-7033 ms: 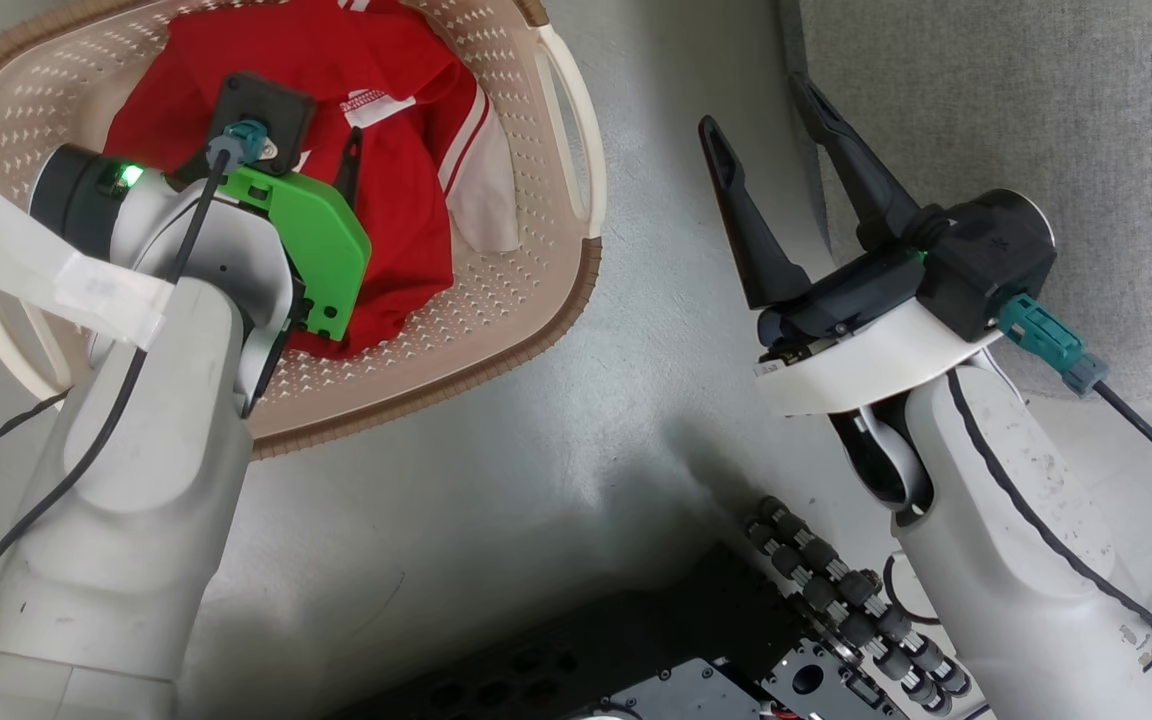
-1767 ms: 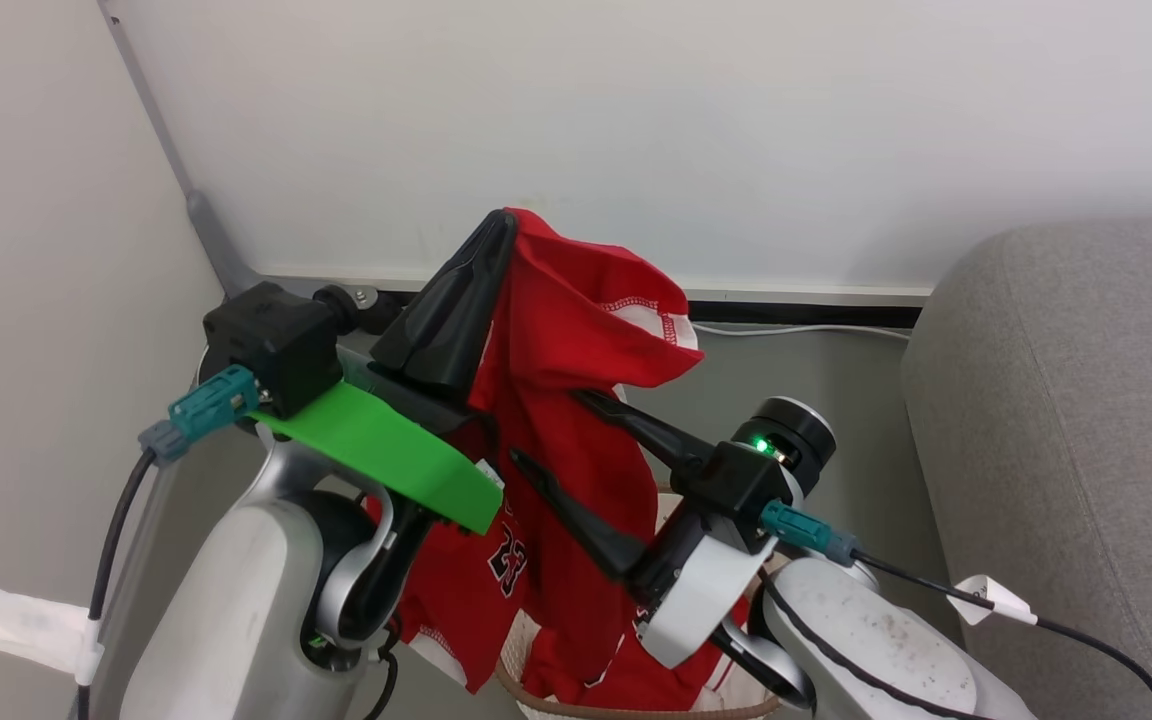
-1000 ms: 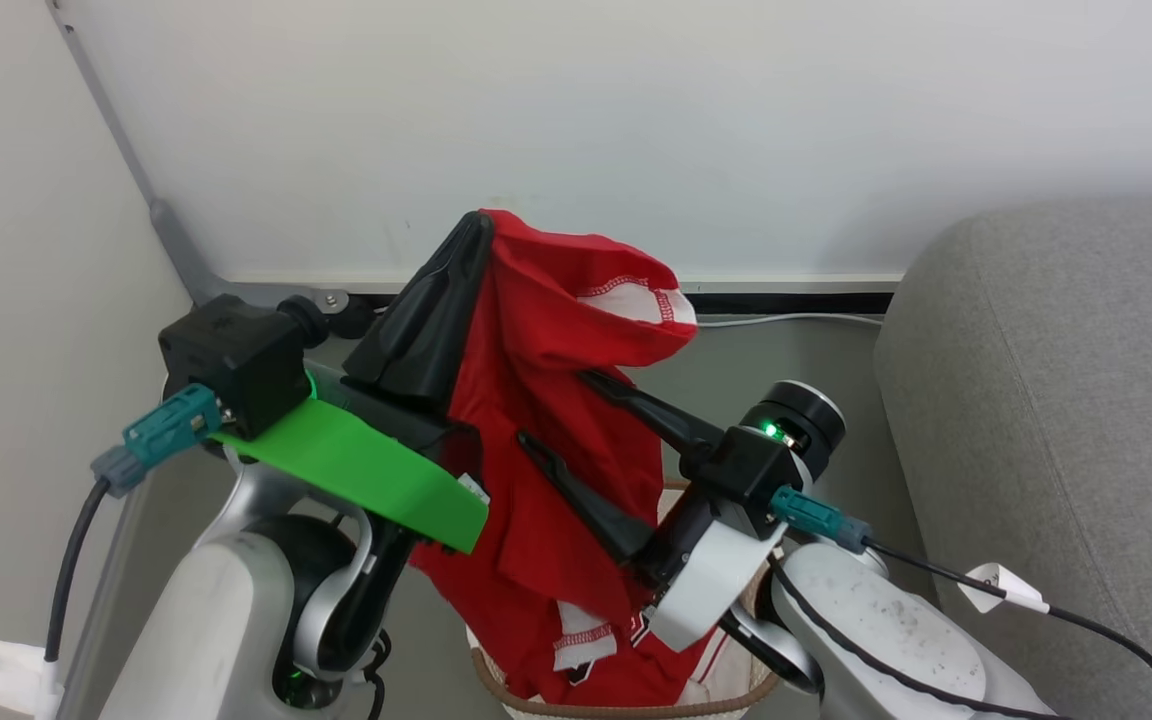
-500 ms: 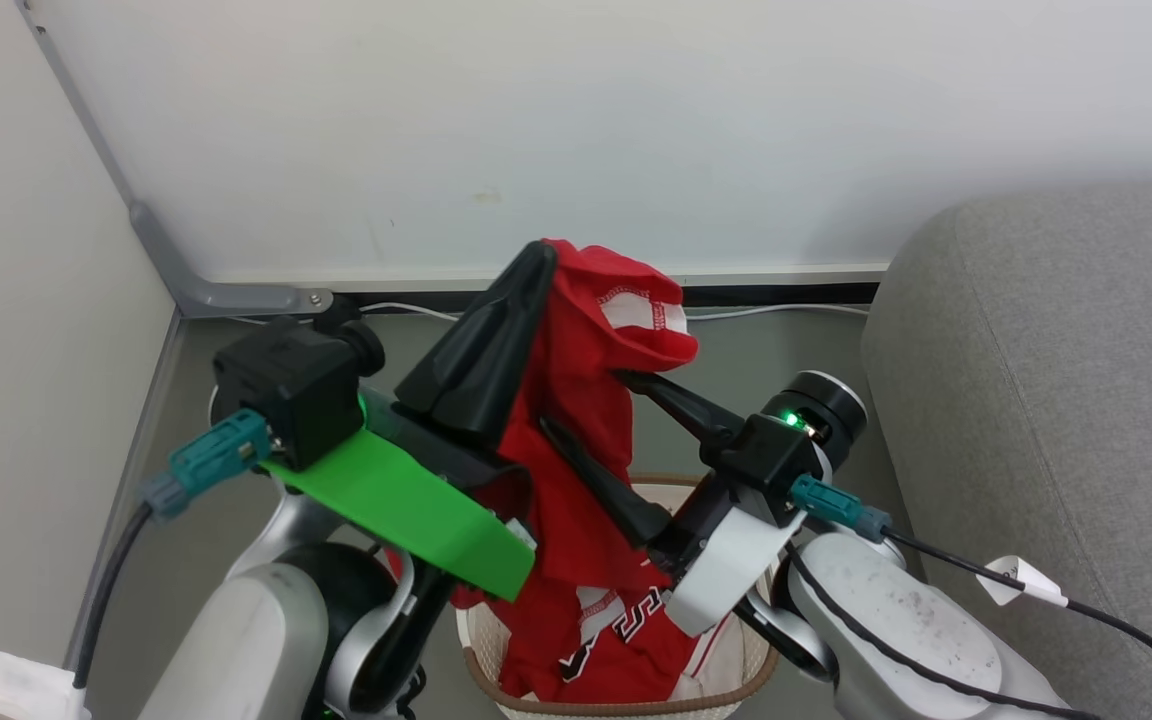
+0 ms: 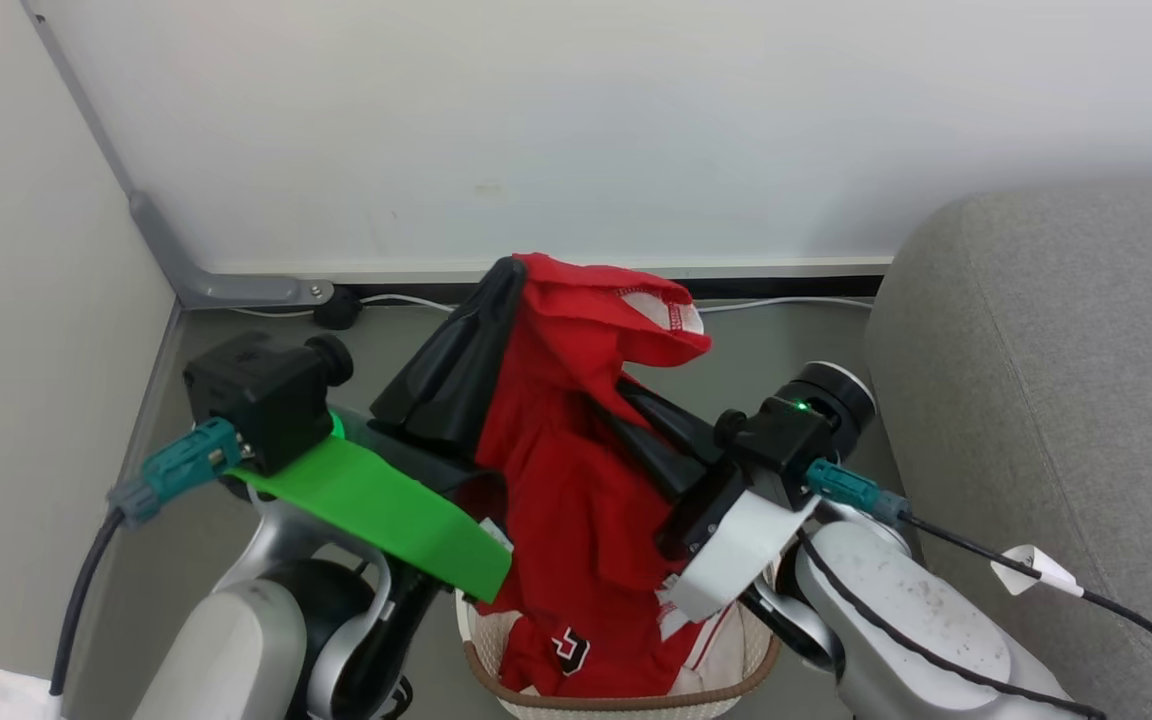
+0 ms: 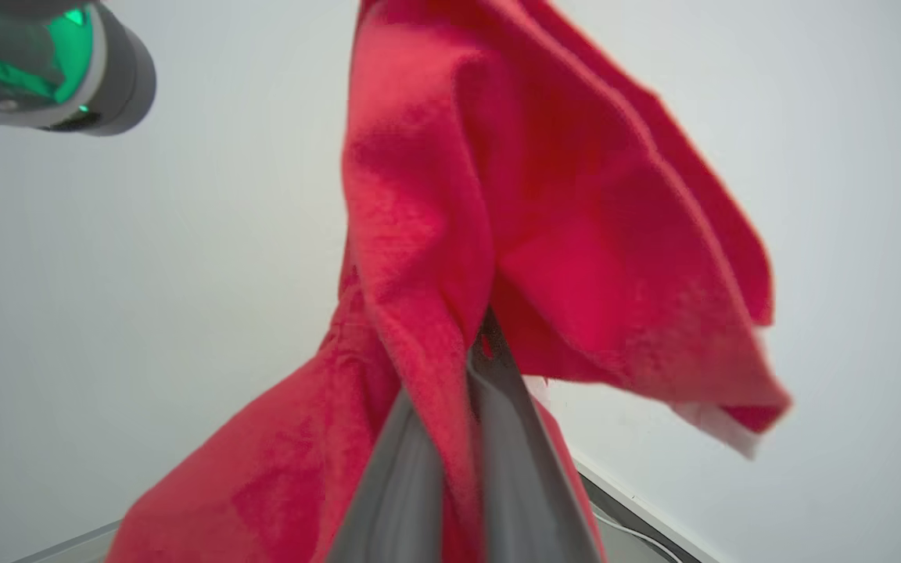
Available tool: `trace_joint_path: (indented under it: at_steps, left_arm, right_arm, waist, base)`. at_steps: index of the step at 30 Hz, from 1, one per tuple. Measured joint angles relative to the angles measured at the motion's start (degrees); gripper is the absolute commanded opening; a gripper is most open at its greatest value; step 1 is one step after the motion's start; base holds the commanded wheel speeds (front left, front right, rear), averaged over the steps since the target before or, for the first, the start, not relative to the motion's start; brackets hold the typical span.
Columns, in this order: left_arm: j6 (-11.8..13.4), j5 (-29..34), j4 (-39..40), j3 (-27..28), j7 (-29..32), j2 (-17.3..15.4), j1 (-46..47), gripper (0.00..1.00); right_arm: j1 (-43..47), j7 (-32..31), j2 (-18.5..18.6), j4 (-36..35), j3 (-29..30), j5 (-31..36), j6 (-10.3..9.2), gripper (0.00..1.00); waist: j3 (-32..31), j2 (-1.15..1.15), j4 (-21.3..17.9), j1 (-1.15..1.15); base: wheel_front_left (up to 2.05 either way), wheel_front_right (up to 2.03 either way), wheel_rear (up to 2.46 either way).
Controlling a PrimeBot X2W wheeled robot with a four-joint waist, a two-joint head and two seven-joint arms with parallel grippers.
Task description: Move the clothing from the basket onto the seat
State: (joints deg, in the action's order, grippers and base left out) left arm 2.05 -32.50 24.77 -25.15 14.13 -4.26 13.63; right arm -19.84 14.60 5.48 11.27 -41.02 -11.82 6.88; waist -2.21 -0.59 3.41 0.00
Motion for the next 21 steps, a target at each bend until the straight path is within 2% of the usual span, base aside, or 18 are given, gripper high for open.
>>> trace_joint_path:
  at_steps: [2, 3, 4, 5, 10, 21]
  left_arm:
    - [0.18, 0.00, -0.34, 0.98, -0.08, -0.14, -0.37, 0.56]
    - [0.47, 0.05, -0.48, 1.26, -0.09, -0.36, -0.58, 0.76]
    - [0.55, 0.20, -0.70, 1.47, -0.09, -0.45, -0.81, 0.76]
    - [0.58, 0.38, -0.86, 1.75, -0.14, -0.58, -1.19, 1.00]
    - [0.85, 0.53, -1.87, 1.91, -0.44, -1.49, -3.71, 1.00]
    - [0.43, 2.02, -3.35, 1.24, -3.18, -3.07, -7.18, 1.00]
  right_arm:
    - [0.01, 0.00, 0.08, -0.40, 0.57, -0.51, 0.00, 0.00]
    - [0.00, 0.00, 0.12, -0.76, 1.02, -0.76, 0.00, 0.00]
    - [0.00, 0.00, 0.22, -1.19, 1.42, -0.85, 0.00, 0.00]
    - [-0.01, 0.01, 0.34, -1.53, 1.75, -0.92, 0.00, 0.00]
    - [-0.03, 0.00, 1.69, -3.27, 3.96, -1.27, -0.93, 0.00]
    - [-0.09, 0.00, 3.78, -5.54, 6.30, -1.52, -1.52, 0.00]
  waist:
    - [0.16, 0.00, -0.38, 0.00]
    - [0.24, 0.00, -0.62, 0.00]
    - [0.32, 0.00, -0.88, 0.00]
    - [0.40, 0.00, -1.18, 0.00]
    - [0.84, 0.00, -3.18, 0.00]
    - [1.78, 0.00, -9.63, 0.00]
  base:
    - [0.00, 0.00, 0.00]
    - [0.00, 0.00, 0.00]
    - [0.00, 0.00, 0.00]
    - [0.00, 0.00, 0.00]
    - [0.00, 0.00, 0.00]
    - [0.00, 0.00, 0.00]
